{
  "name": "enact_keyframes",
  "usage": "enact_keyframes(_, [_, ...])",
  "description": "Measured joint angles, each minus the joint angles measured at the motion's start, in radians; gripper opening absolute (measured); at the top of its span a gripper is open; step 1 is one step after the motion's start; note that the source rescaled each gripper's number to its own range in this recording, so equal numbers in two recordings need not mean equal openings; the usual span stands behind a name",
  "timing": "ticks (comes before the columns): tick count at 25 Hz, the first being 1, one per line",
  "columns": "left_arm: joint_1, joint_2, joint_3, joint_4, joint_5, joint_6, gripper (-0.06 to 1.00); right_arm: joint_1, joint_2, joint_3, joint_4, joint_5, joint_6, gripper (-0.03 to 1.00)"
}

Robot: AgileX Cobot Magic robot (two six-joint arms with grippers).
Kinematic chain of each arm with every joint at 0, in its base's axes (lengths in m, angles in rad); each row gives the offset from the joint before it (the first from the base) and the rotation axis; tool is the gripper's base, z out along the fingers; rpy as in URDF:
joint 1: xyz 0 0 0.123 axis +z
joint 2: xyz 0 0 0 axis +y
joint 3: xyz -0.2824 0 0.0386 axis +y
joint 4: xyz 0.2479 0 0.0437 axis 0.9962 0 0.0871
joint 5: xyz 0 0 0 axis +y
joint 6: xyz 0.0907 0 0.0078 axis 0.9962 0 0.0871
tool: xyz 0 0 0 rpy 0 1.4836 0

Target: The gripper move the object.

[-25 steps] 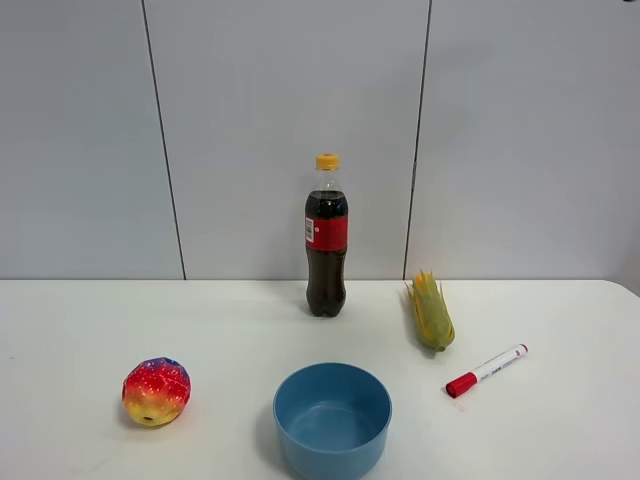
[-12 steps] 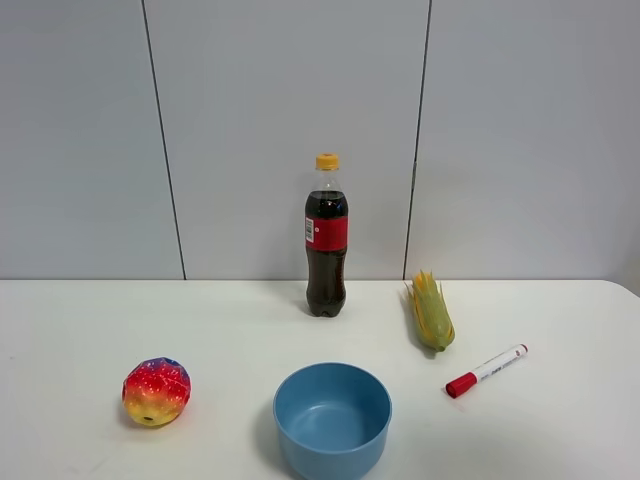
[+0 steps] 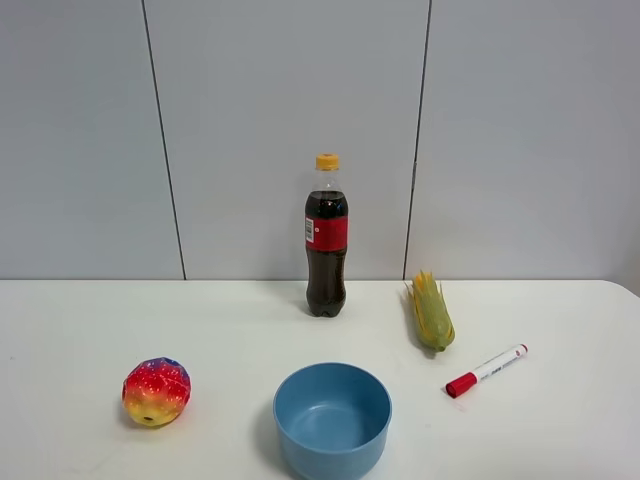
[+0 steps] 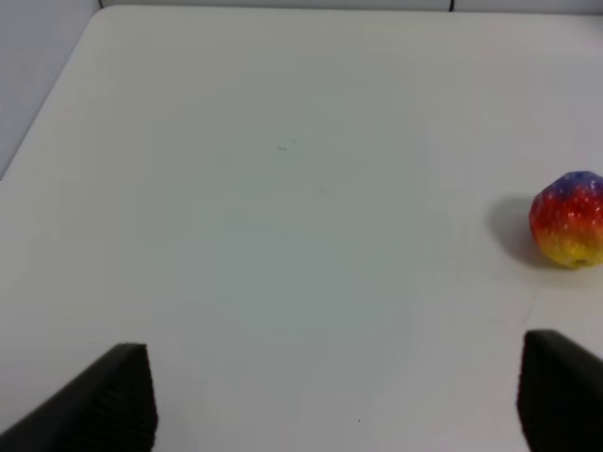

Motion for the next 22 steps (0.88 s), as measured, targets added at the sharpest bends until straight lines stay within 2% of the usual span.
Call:
enact_keyframes(7, [0.000, 0.000, 0.000, 0.000, 0.000, 0.000, 1.00, 0.000, -0.194, 0.132, 0.000, 0.020, -0.027, 0.64])
enact_keyframes(11, [0.000, 0.000, 0.000, 0.000, 0.000, 0.000, 1.00, 0.000, -0.275, 0.137, -0.020, -0.006, -0.035, 0.64])
enact_keyframes(18, [0.000, 0.000, 0.000, 0.000, 0.000, 0.000, 1.00, -0.003, -0.281, 0.145, -0.035, -0.005, -0.041, 0.64])
enact_keyframes(22, [0.000, 0.000, 0.000, 0.000, 0.000, 0.000, 1.00, -0.071, -0.281, 0.145, -0.035, -0.005, -0.041, 0.64])
